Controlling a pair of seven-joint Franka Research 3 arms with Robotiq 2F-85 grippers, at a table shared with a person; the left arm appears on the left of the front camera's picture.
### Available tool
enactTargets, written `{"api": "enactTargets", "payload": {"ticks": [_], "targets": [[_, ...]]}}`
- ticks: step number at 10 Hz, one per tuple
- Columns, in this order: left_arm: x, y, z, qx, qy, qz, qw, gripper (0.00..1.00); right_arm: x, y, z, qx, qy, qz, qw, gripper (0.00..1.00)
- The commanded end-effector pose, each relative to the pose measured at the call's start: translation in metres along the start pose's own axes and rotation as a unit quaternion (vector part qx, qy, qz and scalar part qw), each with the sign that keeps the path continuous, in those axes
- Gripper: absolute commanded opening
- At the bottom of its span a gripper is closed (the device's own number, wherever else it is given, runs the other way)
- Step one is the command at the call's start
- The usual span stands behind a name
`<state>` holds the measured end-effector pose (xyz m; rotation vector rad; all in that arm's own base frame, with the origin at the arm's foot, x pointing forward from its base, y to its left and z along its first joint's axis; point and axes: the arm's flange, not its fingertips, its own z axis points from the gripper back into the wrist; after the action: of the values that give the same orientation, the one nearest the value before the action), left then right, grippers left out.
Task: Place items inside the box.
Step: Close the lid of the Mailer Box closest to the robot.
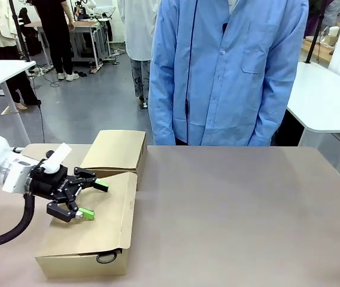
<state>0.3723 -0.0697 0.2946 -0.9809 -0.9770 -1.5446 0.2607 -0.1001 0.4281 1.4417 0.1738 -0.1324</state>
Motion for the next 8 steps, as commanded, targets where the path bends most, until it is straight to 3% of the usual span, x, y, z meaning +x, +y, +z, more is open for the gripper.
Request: {"api": "enactTargets", "payload": {"ticks": [1, 2, 3, 4, 5, 7, 8], "targets": [[-0.009, -0.08, 0.022, 0.014, -0.094, -0.015, 0.995, 1.0, -0.001, 0.002, 0.003, 0.001, 0.003, 0.008, 1.0, 1.0], [0.004, -0.084, 0.048, 0.023, -0.139, 0.03, 0.99, 1.0, -0.001, 0.002, 0.003, 0.001, 0.003, 0.008, 1.0, 1.0], [0.013, -0.086, 0.074, 0.039, -0.168, 0.115, 0.978, 1.0, -0.001, 0.002, 0.003, 0.001, 0.003, 0.008, 1.0, 1.0], [0.015, -0.085, 0.097, 0.034, -0.199, 0.26, 0.944, 1.0, -0.001, 0.002, 0.003, 0.001, 0.003, 0.008, 1.0, 1.0], [0.01, -0.078, 0.11, 0.076, -0.233, 0.357, 0.901, 1.0, -0.001, 0.002, 0.003, 0.001, 0.003, 0.008, 1.0, 1.0], [0.005, -0.076, 0.138, 0.033, -0.3, 0.508, 0.807, 1.0, -0.001, 0.002, 0.003, 0.001, 0.003, 0.008, 1.0, 1.0], [0.004, -0.074, 0.155, 0.016, -0.34, 0.547, 0.765, 1.0, -0.001, 0.002, 0.003, 0.001, 0.003, 0.008, 1.0, 1.0]]}}
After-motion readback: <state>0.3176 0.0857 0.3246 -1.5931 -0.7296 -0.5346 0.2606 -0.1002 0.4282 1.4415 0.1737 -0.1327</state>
